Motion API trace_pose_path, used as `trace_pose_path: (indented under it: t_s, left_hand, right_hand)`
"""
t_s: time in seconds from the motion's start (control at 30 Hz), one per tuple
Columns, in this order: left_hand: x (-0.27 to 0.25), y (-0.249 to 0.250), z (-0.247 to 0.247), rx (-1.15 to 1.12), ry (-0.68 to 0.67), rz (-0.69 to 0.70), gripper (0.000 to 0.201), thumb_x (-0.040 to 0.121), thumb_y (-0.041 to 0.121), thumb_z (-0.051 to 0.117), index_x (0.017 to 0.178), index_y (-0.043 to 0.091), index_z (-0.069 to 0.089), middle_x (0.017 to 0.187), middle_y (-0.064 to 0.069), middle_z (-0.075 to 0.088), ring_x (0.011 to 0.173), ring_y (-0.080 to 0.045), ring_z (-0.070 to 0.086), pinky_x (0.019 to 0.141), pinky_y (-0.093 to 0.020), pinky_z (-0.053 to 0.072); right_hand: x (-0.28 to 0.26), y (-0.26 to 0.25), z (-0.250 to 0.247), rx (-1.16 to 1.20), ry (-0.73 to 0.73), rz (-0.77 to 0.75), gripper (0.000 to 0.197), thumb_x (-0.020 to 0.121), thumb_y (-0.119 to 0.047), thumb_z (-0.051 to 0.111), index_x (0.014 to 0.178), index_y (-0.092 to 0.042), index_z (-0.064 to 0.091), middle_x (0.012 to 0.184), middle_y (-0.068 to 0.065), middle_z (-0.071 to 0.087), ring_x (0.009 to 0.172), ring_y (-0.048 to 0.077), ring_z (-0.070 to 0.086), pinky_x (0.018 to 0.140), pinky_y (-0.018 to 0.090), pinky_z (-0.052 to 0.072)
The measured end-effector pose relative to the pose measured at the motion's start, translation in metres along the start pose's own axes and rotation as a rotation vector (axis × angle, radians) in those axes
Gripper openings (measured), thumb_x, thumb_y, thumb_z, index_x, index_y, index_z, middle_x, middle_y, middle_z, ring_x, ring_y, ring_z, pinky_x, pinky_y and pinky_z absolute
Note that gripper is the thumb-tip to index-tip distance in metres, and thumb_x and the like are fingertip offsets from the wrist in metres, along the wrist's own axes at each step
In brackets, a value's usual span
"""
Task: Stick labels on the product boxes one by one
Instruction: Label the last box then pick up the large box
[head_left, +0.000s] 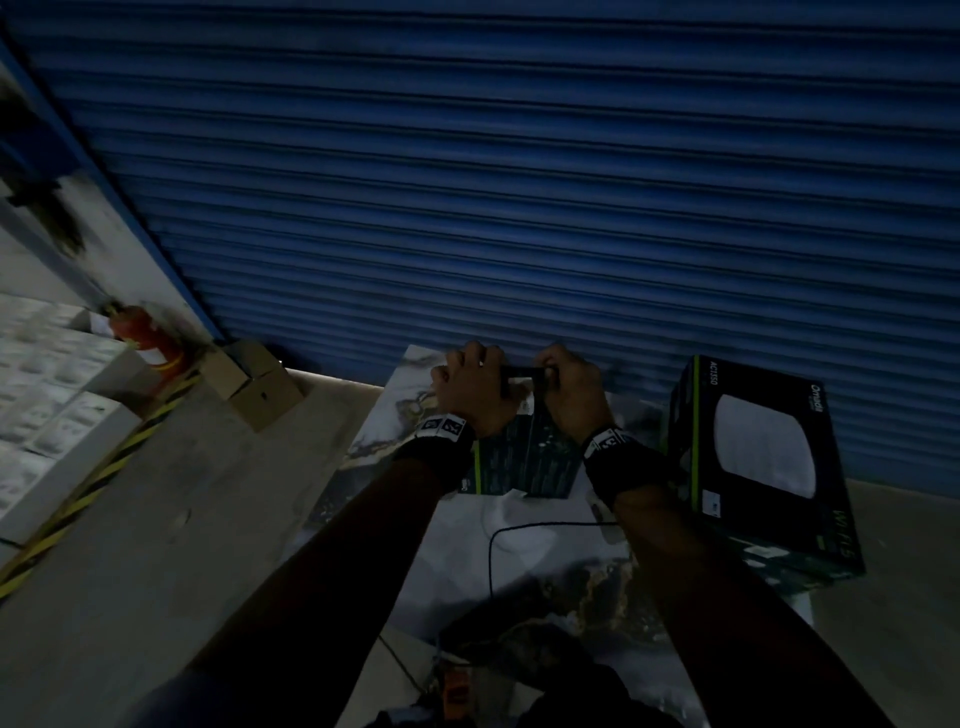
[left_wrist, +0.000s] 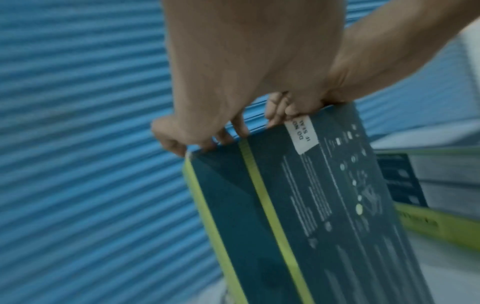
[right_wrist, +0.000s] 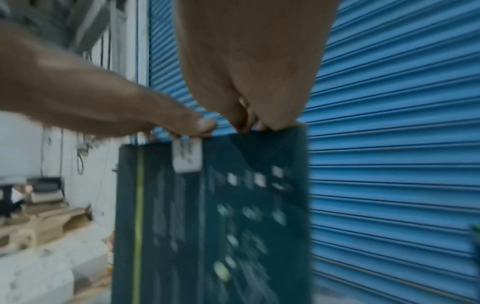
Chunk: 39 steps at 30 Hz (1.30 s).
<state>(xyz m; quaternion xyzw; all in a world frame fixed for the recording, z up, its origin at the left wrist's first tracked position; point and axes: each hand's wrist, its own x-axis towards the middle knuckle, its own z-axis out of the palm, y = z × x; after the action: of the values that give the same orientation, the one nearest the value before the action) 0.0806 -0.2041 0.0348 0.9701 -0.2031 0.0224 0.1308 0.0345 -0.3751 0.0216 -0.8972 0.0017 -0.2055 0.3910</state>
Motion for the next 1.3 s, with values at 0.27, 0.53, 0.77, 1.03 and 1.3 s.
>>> trace_pose_path:
  t_s: [0.27, 0.53, 0.77, 1.03, 1.3]
  left_hand:
    - [0.009, 0.028, 0.008, 0.106, -0.161, 0.341, 0.085, 0.092, 0.052, 0.064, 0.159, 0.018, 0.023, 0.159, -0.012, 0.032, 0.144, -0.037, 0.032, 0.118, -0.05, 0.024]
    - [0.025, -0.028, -0.008, -0.535, -0.123, 0.273, 0.078, 0.092, 0.034, 0.076, 0.156, 0.014, 0.035, 0.158, -0.012, 0.037, 0.142, -0.031, 0.039, 0.113, -0.045, 0.038]
    - [0.012, -0.061, -0.037, -1.133, -0.178, 0.074, 0.057, 0.094, 0.008, 0.072, 0.145, 0.019, 0.049, 0.139, 0.004, 0.063, 0.127, -0.019, 0.06, 0.097, -0.035, 0.055]
    - [0.017, -0.076, -0.038, -0.733, -0.053, 0.073, 0.097, 0.074, 0.052, 0.081, 0.154, 0.028, 0.033, 0.149, -0.005, 0.049, 0.136, -0.027, 0.05, 0.108, -0.056, 0.046]
    - [-0.005, -0.027, -0.044, 0.041, 0.356, 0.164, 0.11, 0.078, 0.051, 0.078, 0.161, 0.011, 0.018, 0.165, -0.022, 0.02, 0.151, -0.046, 0.017, 0.122, -0.063, 0.008]
  right_hand:
    - [-0.04, 0.022, -0.021, 0.091, 0.089, 0.067, 0.045, 0.104, -0.012, 0.045, 0.147, -0.022, 0.04, 0.13, 0.007, 0.06, 0.113, 0.02, 0.06, 0.101, 0.043, 0.052]
    - [-0.049, 0.074, -0.049, -0.088, -0.164, 0.238, 0.101, 0.068, -0.081, 0.069, 0.149, -0.028, 0.039, 0.145, 0.001, 0.05, 0.131, 0.022, 0.051, 0.107, 0.04, 0.046]
    - [-0.015, 0.077, -0.087, -0.164, -0.282, 0.137, 0.091, 0.074, -0.056, 0.083, 0.149, -0.027, 0.04, 0.14, 0.003, 0.054, 0.128, 0.026, 0.054, 0.103, 0.046, 0.05]
    - [0.005, 0.039, -0.085, -0.453, -0.272, 0.105, 0.09, 0.08, -0.064, 0.072, 0.153, -0.028, 0.033, 0.151, 0.01, 0.043, 0.136, 0.039, 0.041, 0.106, 0.054, 0.042]
    - [0.013, -0.021, -0.083, -0.814, -0.16, -0.02, 0.079, 0.086, -0.063, 0.064, 0.152, -0.029, 0.035, 0.145, 0.005, 0.045, 0.133, 0.034, 0.042, 0.102, 0.054, 0.038]
